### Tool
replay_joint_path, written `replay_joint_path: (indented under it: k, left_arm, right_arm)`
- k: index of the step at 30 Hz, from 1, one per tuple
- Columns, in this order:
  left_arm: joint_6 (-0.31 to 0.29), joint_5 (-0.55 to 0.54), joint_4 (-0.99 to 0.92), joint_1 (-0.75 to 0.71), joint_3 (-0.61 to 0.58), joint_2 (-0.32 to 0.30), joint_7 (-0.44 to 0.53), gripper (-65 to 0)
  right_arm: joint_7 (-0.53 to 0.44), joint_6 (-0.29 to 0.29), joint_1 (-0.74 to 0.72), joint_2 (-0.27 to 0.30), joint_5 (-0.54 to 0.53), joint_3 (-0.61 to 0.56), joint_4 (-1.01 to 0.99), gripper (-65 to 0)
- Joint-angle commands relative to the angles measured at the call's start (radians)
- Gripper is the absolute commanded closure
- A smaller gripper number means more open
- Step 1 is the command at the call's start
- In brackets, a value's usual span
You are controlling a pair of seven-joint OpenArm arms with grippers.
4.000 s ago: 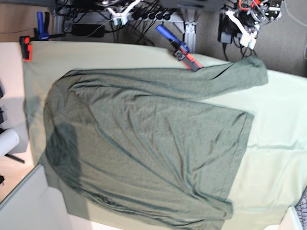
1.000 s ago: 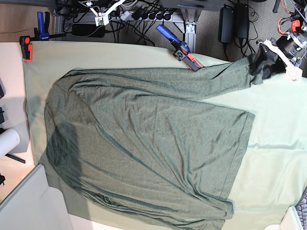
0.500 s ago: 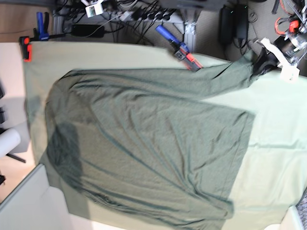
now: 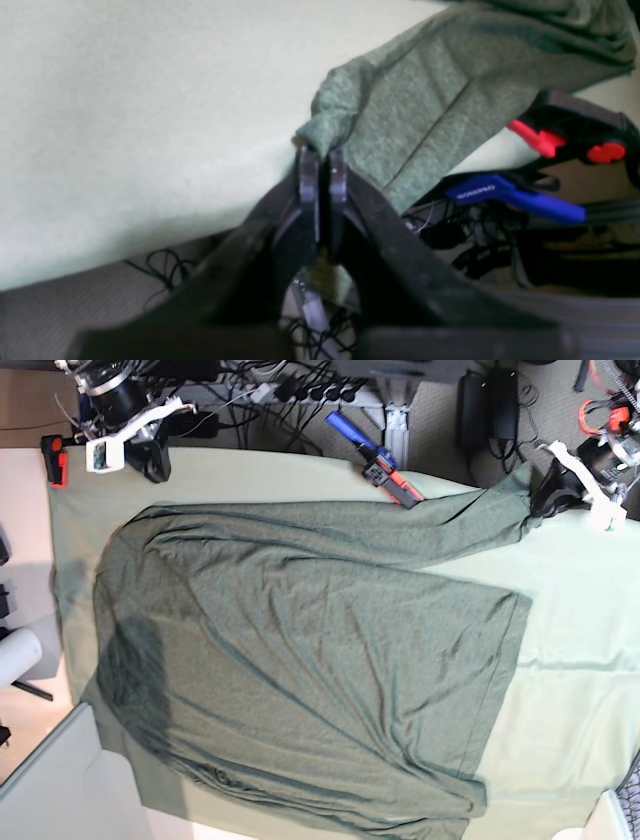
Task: Fold the T-shirt properly
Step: 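Move the right gripper to the shirt's shoulder corner by the collar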
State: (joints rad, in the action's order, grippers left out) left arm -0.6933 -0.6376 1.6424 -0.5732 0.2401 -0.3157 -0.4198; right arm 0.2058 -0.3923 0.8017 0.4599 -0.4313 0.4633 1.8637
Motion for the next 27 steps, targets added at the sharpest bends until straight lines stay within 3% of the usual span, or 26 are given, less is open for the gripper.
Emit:
replay_joint_path:
  k: [1,3,5,15,20,27]
  left_arm:
    - [-0.005,-0.005,0.012,-0.006,0.005,-0.018,0.003,0.0]
    - [-0.005,-0.008,0.012,-0.006,0.005,-0.026,0.000,0.0]
    - [-0.005,-0.009,0.012,-0.006,0.005,-0.032,0.000,0.0]
    - [-0.005,-0.039,0.012,-0.008,0.005,-0.050,-0.010,0.0]
    - [-0.005,-0.040,0.012,-0.008,0.005,-0.050,-0.010,0.0]
    - [-0.005,-0.054,0.012,-0.008,0.005,-0.051,-0.011,0.0]
  right_arm:
    - [-0.016,-0.001,-0.014,0.022,0.017,0.011,0.014,-13.9]
    - [-0.014,-0.001,-0.050,0.046,0.055,0.006,0.009,-23.4]
    - [-0.014,-0.001,-0.084,0.071,0.091,0.003,0.004,-27.7]
    - [-0.023,-0.002,-0.164,0.235,0.301,-0.040,-0.078,-27.9]
    - [-0.039,-0.001,-0.164,0.305,0.410,-0.141,-0.092,-35.9]
    - [-0.076,-0.001,-0.238,0.336,0.519,-0.279,-0.163,-35.8]
